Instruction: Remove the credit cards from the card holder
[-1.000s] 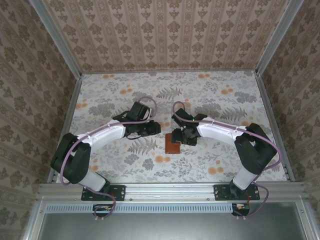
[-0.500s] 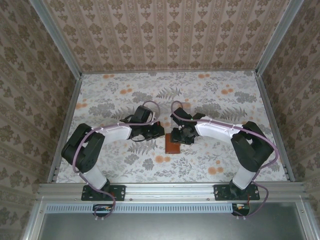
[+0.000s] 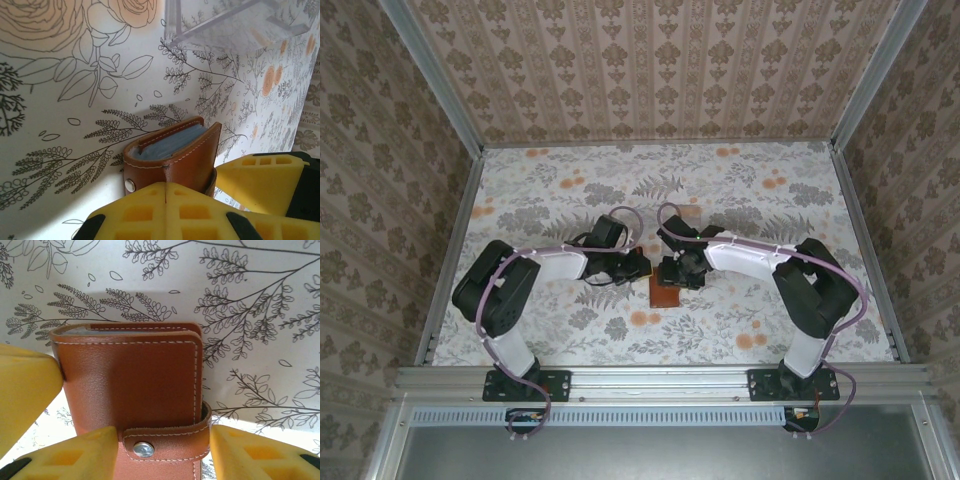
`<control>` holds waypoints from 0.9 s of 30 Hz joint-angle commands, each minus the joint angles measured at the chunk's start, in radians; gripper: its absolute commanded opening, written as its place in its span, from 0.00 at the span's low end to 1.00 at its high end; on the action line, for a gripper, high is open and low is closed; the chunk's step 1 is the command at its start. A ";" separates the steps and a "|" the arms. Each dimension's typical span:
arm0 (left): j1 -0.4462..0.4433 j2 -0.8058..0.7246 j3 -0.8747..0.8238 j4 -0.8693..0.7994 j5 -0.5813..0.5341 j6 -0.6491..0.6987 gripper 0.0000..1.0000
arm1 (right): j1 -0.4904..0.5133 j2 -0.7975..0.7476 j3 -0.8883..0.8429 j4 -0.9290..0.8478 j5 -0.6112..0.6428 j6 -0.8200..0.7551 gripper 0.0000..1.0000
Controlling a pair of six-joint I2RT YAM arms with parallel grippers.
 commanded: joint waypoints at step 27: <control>0.022 0.074 -0.022 -0.061 0.013 0.065 0.00 | 0.035 0.023 0.065 -0.093 0.092 -0.037 0.23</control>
